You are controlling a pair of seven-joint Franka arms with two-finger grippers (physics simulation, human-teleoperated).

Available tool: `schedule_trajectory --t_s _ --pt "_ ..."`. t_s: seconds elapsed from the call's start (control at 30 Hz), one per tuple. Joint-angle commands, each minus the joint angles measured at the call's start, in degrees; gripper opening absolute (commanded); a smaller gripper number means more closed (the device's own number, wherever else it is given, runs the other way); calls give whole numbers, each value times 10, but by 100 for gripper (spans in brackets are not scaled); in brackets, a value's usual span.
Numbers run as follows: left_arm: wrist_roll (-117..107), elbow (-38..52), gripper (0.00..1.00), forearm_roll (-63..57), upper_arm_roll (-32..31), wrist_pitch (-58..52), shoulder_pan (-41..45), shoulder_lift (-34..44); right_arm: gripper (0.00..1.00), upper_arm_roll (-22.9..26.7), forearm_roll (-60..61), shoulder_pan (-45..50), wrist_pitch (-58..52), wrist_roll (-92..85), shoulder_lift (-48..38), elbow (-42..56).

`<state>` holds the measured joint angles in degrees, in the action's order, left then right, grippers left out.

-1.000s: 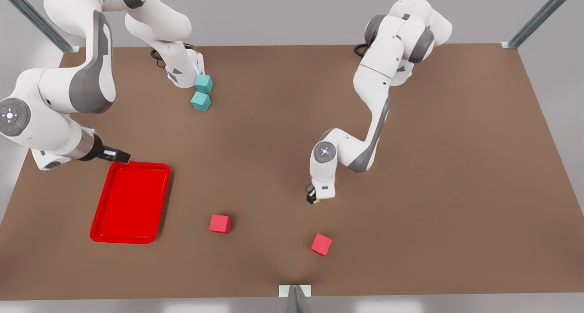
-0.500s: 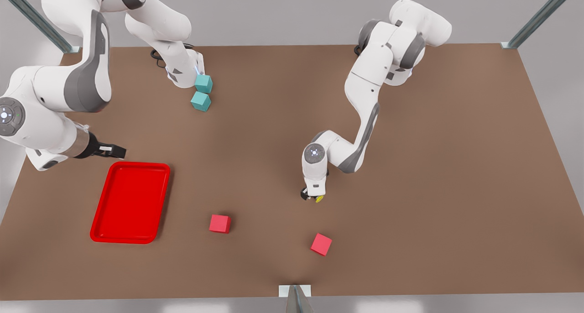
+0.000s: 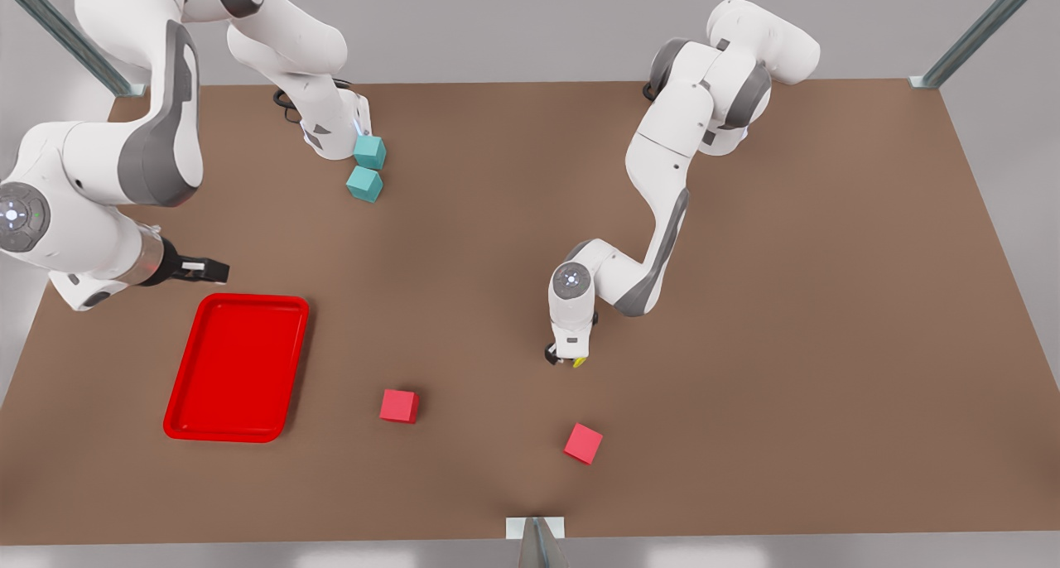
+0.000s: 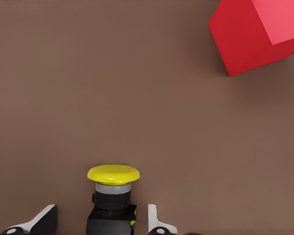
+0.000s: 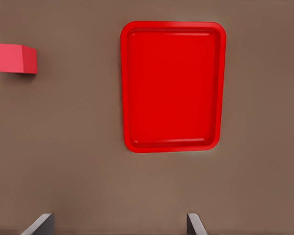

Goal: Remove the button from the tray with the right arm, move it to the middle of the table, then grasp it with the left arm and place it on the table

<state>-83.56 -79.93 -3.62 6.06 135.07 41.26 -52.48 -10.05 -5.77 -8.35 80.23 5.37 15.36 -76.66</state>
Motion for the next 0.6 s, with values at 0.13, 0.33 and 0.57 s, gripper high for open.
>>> schedule_trajectory --t_s 0.13,0.33,0.57 --pt "29 0 76 3 0 -1 0 -5 100 -1 -10 22 -10 -19 -3 5" --pt "29 2 67 2 0 -2 0 -2 100 -1 -21 22 -17 -19 -4 28" --pt "30 2 58 3 0 -2 0 -3 100 -1 -21 29 -32 -19 -5 47"
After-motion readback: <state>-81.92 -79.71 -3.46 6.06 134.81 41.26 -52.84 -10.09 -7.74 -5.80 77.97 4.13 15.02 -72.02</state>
